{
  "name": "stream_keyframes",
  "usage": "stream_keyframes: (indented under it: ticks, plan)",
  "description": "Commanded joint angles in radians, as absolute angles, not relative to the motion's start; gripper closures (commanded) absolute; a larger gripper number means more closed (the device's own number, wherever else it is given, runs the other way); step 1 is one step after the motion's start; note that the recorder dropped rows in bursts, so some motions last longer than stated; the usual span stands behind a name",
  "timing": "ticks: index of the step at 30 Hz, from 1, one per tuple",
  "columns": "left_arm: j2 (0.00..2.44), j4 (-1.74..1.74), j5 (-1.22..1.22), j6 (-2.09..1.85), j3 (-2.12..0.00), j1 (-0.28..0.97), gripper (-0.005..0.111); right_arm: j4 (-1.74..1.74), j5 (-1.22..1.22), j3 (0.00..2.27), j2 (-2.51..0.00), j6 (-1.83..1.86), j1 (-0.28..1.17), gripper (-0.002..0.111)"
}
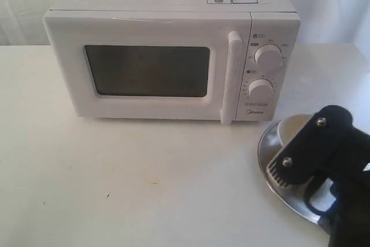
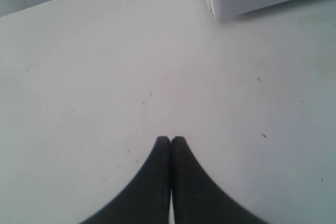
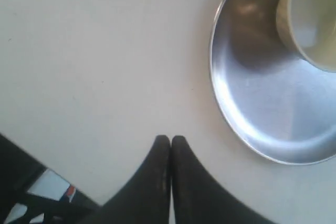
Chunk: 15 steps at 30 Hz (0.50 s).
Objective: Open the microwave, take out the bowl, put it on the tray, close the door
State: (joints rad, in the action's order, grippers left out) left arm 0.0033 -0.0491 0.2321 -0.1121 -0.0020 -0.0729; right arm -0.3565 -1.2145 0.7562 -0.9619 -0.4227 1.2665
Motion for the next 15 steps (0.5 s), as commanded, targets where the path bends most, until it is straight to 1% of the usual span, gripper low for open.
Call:
stream_keyframes:
  ticks: [1,3,4,5,6,7,8,10,13,15]
  plan:
    - [0.0,-0.045,0.232,-0.108,0.0,-0.069,0.107,-0.415,-0.703,0.676,-0.756,-0.468,1.166,0.108]
    - [0.0,-0.045,0.232,-0.108,0.0,-0.069,0.107,-0.41,-0.067,0.538,-0.602,-0.468,0.974,0.108]
    - [0.0,-0.045,0.232,-0.108,0.0,-0.069,0.107,-0.389,0.153,0.487,-0.529,-0.468,0.886,0.108]
    - [0.0,-0.045,0.232,-0.108,0.0,-0.069,0.107,-0.358,0.255,0.437,-0.452,-0.468,0.784,0.108]
    - [0.0,-0.045,0.232,-0.108,0.0,-0.069,0.107,-0.268,0.283,0.387,-0.361,-0.473,0.677,0.108]
    - [0.0,-0.045,0.232,-0.108,0.0,-0.069,0.107,-0.19,0.249,0.352,-0.306,-0.473,0.606,0.108]
    - [0.0,-0.045,0.232,-0.108,0.0,-0.069,0.107,-0.097,0.148,0.301,-0.208,-0.473,0.514,0.108]
    - [0.0,-0.045,0.232,-0.108,0.0,-0.069,0.107,0.015,-0.107,0.234,-0.081,-0.473,0.409,0.108]
    - [0.0,-0.045,0.232,-0.108,0.0,-0.069,0.107,0.016,-0.264,0.148,0.0,-0.473,0.352,0.108]
    - [0.0,-0.045,0.232,-0.108,0.0,-0.069,0.107,0.0,-0.267,0.117,0.0,-0.468,0.35,0.108]
